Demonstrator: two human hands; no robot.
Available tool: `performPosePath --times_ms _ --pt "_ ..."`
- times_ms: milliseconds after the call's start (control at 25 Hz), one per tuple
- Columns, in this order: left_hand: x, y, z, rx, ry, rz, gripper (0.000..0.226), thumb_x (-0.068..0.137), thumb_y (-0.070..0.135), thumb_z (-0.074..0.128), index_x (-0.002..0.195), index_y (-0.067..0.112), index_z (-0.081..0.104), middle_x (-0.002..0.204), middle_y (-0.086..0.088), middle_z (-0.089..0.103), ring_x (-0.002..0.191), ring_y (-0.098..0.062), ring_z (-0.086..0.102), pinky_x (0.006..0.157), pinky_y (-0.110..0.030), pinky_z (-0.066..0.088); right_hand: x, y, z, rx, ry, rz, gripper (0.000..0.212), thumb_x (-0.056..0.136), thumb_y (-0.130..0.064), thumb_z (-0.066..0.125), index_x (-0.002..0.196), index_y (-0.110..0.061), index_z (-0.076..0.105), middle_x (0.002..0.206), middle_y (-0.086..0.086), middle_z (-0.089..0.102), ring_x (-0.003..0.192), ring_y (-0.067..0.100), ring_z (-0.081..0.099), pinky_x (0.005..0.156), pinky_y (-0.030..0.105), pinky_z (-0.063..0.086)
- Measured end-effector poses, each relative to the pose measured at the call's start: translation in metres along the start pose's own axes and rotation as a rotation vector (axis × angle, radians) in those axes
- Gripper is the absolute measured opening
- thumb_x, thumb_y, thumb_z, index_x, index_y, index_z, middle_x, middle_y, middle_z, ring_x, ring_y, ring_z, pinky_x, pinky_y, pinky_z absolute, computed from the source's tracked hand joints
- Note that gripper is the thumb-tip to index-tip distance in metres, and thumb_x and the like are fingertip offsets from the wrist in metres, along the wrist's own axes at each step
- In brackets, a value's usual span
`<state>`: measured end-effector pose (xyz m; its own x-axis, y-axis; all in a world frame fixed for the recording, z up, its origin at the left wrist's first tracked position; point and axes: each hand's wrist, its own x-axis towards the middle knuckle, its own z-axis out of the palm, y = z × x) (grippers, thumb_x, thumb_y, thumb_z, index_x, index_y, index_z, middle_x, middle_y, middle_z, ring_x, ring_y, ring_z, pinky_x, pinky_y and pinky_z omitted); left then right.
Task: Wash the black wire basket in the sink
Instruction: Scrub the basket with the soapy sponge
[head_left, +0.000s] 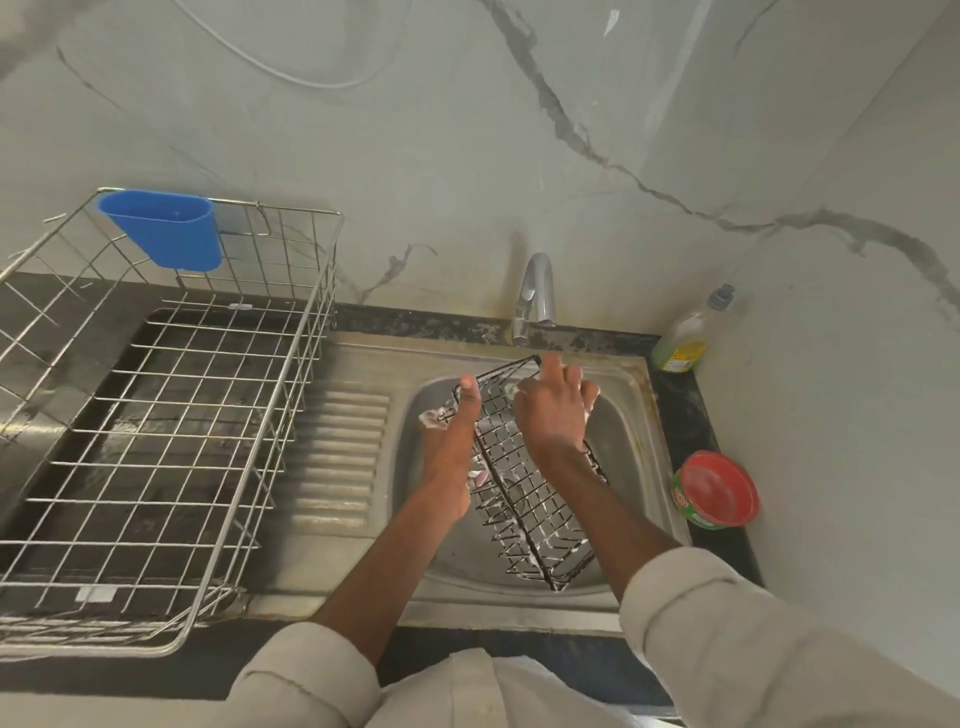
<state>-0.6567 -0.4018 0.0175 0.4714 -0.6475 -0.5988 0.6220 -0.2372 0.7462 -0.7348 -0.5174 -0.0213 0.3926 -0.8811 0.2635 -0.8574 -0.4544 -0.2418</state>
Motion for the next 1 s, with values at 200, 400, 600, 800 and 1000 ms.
performPosePath --times_ms 200,400,600,800,1000 --pt "0.005 0.005 0.005 0.016 0.072 0.026 0.162 0.035 0.106 0.066 0.167 0.025 0.021 0.172 -0.008 0.030 0.152 -0.032 0.036 0.116 -0.059 0.043 0.001 0.006 0.002 0.082 0.166 0.111 0.008 0.086 -0.025 0.076 0.090 -0.020 0.080 0.112 0.002 0.055 0.103 0.026 0.049 0.093 0.051 0.040" --pt "0.006 -0.003 0.010 0.017 0.039 0.077 0.153 0.047 0.100 0.070 0.167 0.023 0.016 0.172 -0.009 0.028 0.155 -0.030 0.031 0.121 -0.055 0.031 0.001 0.009 0.007 0.034 0.061 0.063 0.010 0.089 -0.021 0.069 0.094 -0.019 0.078 0.110 0.001 0.053 0.104 0.023 0.047 0.095 0.051 0.040" --pt "0.011 0.000 0.008 0.019 0.078 0.081 0.148 0.051 0.099 0.071 0.166 0.022 0.018 0.172 -0.009 0.029 0.155 -0.030 0.032 0.122 -0.054 0.030 -0.011 0.013 0.004 0.040 0.057 0.101 0.009 0.088 -0.025 0.073 0.095 -0.021 0.076 0.114 0.001 0.053 0.108 0.025 0.047 0.100 0.055 0.040" --pt "0.005 0.001 0.011 0.003 0.074 0.075 0.153 0.041 0.103 0.070 0.165 0.026 0.024 0.170 -0.004 0.033 0.155 -0.029 0.034 0.123 -0.059 0.033 -0.018 0.017 0.011 0.004 0.012 0.132 0.010 0.089 -0.021 0.071 0.098 -0.019 0.076 0.114 0.002 0.054 0.108 0.025 0.049 0.099 0.051 0.039" --pt "0.007 0.002 0.006 0.013 0.125 0.136 0.141 0.045 0.103 0.069 0.161 0.033 0.029 0.165 -0.005 0.042 0.150 -0.028 0.040 0.122 -0.060 0.036 -0.032 0.025 0.001 0.037 0.050 0.087 0.007 0.083 -0.023 0.079 0.090 -0.022 0.078 0.110 0.000 0.055 0.108 0.027 0.049 0.098 0.050 0.038"
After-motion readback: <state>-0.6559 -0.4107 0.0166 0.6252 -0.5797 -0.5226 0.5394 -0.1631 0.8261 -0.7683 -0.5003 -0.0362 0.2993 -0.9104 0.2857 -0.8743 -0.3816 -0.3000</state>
